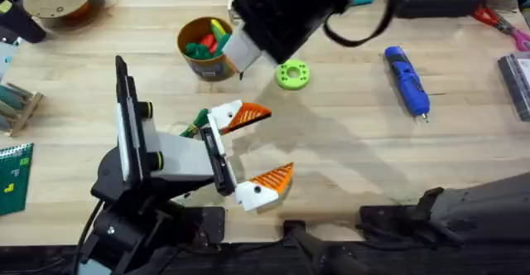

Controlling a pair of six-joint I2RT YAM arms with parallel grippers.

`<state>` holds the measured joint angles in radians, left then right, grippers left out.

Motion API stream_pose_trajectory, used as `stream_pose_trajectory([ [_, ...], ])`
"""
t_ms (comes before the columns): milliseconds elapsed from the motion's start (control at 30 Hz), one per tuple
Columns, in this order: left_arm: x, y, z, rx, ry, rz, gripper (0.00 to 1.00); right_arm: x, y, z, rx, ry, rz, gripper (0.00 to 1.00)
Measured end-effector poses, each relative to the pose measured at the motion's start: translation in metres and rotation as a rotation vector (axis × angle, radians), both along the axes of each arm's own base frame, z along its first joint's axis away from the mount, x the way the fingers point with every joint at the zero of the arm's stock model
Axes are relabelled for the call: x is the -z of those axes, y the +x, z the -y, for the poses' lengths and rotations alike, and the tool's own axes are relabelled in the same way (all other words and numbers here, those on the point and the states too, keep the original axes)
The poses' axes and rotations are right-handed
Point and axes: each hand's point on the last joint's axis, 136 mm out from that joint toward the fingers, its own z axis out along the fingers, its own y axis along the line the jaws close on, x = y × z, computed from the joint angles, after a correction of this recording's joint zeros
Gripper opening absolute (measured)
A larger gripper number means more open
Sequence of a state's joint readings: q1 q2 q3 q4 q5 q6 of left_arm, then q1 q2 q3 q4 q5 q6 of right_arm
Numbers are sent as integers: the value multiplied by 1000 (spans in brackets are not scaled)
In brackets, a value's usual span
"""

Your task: Pick up the gripper from the table and insert it into the empty holder that is missing its gripper. Then pick up a screw, insert it into the mounting hole, and use the screwdriver to tighten it. Finally, clean up the table by picking up the vegetable and placing it into the bucket.

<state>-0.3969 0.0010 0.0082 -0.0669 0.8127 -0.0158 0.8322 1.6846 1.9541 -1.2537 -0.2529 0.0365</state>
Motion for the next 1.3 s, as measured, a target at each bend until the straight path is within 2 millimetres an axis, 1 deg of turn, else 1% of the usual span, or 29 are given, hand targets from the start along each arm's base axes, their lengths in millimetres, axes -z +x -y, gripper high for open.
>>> stream_pose_trajectory([
  [67, 0, 0, 0, 0, 0, 0, 987, -7, -2, 8, 19, 1, 11, 8],
  [167, 0, 0, 0, 0, 0, 0, 987, -23, -7, 21, 35, 27, 49, 8],
  [267, 0, 0, 0, 0, 0, 0, 987, -29, -13, 27, 41, 59, 73, 8],
  [300, 0, 0, 0, 0, 0, 0, 987, -26, -15, 27, 44, 65, 75, 8],
  [367, 0, 0, 0, 0, 0, 0, 987, -15, -14, 25, 56, 73, 68, 8],
  [400, 0, 0, 0, 0, 0, 0, 987, 14, -8, 7, 69, 112, 39, 8],
  [467, 0, 0, 0, 0, 0, 0, 987, 21, -10, 4, 67, 104, 23, 8],
  [567, 0, 0, 0, 0, 0, 0, 987, 32, -28, -13, 22, 91, -20, 8],
  [733, 0, 0, 0, 0, 0, 0, 987, 37, -29, -16, 20, 81, -34, 8],
  [933, 0, 0, 0, 0, 0, 0, 987, 49, -30, -22, 9, 55, -55, 8],
  [1167, 0, 0, 0, 0, 0, 0, 987, 53, -31, -24, 5, 46, -61, 8],
  [1300, 0, 0, 0, 0, 0, -2, 987, 60, -30, -25, 4, 32, -71, 8],
])
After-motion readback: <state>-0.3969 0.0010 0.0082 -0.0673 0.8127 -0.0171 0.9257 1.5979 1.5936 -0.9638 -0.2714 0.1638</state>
